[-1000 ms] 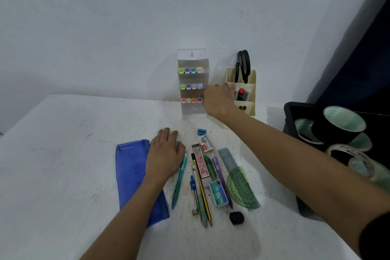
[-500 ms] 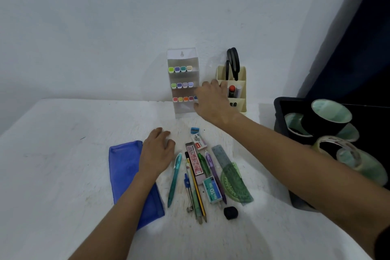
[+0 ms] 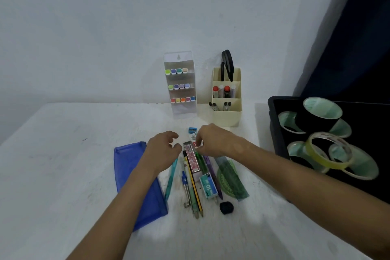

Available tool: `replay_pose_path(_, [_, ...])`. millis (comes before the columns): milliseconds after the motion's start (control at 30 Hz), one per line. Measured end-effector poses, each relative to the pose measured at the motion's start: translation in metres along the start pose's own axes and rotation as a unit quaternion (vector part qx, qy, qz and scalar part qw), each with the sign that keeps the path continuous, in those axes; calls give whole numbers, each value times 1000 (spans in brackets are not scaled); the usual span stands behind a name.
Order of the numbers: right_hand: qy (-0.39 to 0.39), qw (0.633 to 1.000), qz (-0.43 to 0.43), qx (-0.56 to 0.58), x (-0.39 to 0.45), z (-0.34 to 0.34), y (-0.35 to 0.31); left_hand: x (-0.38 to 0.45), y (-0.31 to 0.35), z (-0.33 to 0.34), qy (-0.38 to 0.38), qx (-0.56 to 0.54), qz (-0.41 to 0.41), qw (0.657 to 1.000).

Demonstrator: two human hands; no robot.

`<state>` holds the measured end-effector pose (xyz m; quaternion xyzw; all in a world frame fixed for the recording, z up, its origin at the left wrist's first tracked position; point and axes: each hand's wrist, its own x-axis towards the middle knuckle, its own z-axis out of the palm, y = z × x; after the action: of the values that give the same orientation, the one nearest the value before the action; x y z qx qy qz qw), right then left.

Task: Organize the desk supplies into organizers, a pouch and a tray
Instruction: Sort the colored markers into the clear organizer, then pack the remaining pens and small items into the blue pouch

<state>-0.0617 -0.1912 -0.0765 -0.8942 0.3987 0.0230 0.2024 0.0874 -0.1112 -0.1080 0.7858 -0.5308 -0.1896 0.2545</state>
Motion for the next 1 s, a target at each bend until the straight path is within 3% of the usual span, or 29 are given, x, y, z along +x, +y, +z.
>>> replay_pose_path(233, [-48, 996, 72, 15, -2, 14, 12, -20, -4, 7, -43, 42, -47, 997])
replay_pose_path(433, [-58, 993, 77, 65, -4, 17, 12, -24, -4, 14, -51, 67, -49, 995])
replay_pose_path(567, [-81, 984, 88, 132, -3, 12, 14, -23, -4, 17, -54, -57, -73, 994])
replay_pose_path(667, [-67, 981, 93, 158, -5, 8, 15, -27, -7, 14, -9, -115, -87, 990])
replay_pose_path(767, [-5, 991, 59, 122, -5, 11, 7, -33, -17, 5, 51, -46, -73, 995])
replay_pose_path(867, [-13, 990, -11, 137, -7, 12, -16, -43, -34, -11, 111, 3, -90, 990])
replay_pose_path(1000, [-85, 984, -46, 147, -3, 18, -56, -60, -58, -29, 100, 97, -243, 960])
